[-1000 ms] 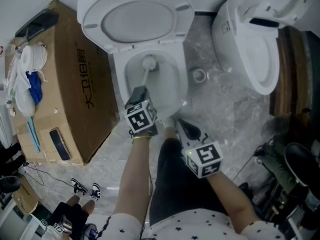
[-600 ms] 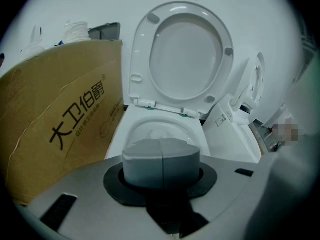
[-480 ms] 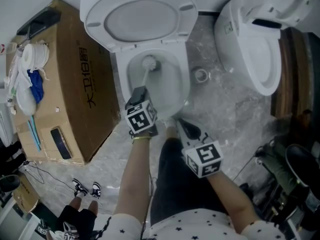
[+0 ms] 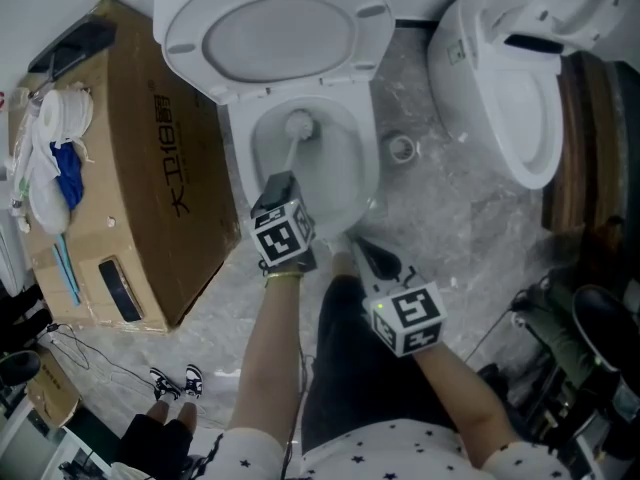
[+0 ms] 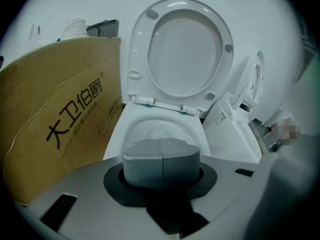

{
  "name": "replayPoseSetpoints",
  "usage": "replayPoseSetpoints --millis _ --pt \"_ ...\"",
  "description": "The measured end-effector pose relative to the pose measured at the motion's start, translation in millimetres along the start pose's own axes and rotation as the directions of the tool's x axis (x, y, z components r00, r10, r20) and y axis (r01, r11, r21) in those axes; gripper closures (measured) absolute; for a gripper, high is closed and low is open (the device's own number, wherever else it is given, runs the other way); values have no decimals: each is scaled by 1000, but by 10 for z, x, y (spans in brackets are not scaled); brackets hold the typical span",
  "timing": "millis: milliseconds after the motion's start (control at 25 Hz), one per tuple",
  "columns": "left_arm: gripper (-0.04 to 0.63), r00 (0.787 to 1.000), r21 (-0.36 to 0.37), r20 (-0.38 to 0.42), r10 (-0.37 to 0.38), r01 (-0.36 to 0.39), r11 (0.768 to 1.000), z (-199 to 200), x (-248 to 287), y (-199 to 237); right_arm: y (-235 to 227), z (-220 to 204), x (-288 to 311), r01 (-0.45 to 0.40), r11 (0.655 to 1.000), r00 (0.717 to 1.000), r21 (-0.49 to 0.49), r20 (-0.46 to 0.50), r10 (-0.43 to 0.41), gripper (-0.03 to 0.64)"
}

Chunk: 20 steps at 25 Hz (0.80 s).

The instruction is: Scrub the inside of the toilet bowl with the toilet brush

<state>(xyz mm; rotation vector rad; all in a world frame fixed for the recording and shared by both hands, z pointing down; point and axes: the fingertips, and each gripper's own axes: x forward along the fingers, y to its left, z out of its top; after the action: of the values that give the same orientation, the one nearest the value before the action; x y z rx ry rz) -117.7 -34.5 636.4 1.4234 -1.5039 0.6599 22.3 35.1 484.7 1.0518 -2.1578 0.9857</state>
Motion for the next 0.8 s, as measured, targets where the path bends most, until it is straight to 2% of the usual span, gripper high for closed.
replayPoseSetpoints --millis 360,800 --pt "448 1000 10 -24 4 -4 1000 -65 97 8 -46 -34 36 7 1000 1000 6 -5 -7 611" --pt "448 1000 -7 -12 26 -27 1000 -82 93 138 -59 -39 35 5 1000 1000 0 -6 -5 611"
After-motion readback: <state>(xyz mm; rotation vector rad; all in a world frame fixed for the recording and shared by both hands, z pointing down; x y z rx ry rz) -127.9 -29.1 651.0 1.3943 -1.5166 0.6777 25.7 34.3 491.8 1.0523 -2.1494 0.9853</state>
